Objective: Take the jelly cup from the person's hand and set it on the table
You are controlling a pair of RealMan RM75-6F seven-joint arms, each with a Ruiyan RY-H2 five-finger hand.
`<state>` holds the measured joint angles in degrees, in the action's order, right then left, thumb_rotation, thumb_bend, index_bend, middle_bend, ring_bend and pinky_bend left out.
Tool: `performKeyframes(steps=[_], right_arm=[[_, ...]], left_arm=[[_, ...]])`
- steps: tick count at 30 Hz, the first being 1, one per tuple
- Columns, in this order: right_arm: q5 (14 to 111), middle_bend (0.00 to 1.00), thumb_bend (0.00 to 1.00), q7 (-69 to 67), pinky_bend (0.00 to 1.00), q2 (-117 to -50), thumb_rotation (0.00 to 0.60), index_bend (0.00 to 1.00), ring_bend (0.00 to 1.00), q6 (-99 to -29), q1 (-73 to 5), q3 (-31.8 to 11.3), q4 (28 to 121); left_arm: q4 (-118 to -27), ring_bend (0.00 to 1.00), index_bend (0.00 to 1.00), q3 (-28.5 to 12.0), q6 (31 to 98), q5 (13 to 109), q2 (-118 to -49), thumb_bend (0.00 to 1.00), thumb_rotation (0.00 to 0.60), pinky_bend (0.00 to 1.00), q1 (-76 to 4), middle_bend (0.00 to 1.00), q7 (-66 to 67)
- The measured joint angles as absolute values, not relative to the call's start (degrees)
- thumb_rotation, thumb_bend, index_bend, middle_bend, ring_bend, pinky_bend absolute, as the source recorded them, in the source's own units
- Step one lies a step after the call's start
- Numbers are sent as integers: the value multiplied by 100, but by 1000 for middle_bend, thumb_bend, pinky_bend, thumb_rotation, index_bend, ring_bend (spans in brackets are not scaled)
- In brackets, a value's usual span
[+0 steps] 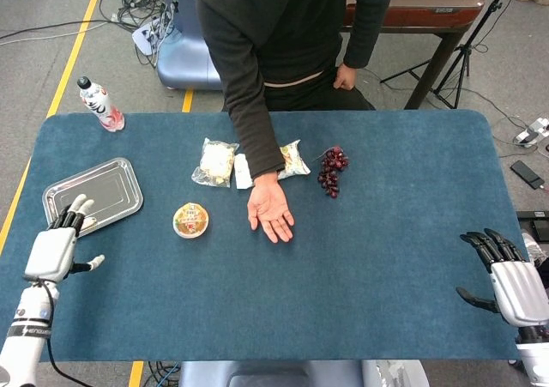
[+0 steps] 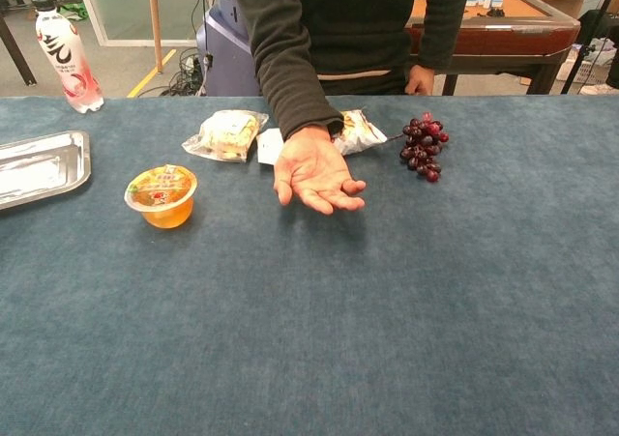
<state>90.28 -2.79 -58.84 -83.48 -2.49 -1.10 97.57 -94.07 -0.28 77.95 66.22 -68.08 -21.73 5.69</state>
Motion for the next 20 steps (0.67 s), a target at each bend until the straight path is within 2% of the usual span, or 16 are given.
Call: performKeyframes(steps=[8,20], right_arm=[[9443,173,111,-520,176,-5963,600,189,72,-8376,-347,-19,9747],[9430,173,111,-294,176,-6057,600,189,72,-8583,-235,72,9817]], left_arm=[[-9812,0,0,203,8806,7398,-6935,172,600,172,-1438,0,841],[-9971,0,0,228,8949,8094,-7117,172,600,169,-1196,0,1162]])
